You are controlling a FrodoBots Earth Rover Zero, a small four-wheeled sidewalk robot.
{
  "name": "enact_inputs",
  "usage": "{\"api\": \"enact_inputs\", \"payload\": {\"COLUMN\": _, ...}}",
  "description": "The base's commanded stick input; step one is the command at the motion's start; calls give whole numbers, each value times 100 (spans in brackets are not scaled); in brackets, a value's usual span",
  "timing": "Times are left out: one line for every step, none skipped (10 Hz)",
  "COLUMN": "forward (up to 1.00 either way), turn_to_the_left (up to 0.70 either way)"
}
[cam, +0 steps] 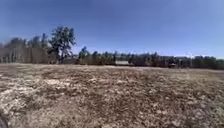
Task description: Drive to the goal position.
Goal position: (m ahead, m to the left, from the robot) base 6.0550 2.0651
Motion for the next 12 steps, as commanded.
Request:
{"api": "enact_inputs", "payload": {"forward": 70, "turn_to_the_left": 35}}
{"api": "enact_inputs", "payload": {"forward": 70, "turn_to_the_left": 35}}
{"api": "enact_inputs", "payload": {"forward": 70, "turn_to_the_left": 35}}
{"api": "enact_inputs", "payload": {"forward": 70, "turn_to_the_left": 35}}
{"api": "enact_inputs", "payload": {"forward": 70, "turn_to_the_left": 35}}
{"api": "enact_inputs", "payload": {"forward": 70, "turn_to_the_left": 35}}
{"api": "enact_inputs", "payload": {"forward": 70, "turn_to_the_left": 35}}
{"api": "enact_inputs", "payload": {"forward": 70, "turn_to_the_left": 30}}
{"api": "enact_inputs", "payload": {"forward": 70, "turn_to_the_left": 23}}
{"api": "enact_inputs", "payload": {"forward": 70, "turn_to_the_left": 0}}
{"api": "enact_inputs", "payload": {"forward": 70, "turn_to_the_left": 0}}
{"api": "enact_inputs", "payload": {"forward": 70, "turn_to_the_left": 0}}
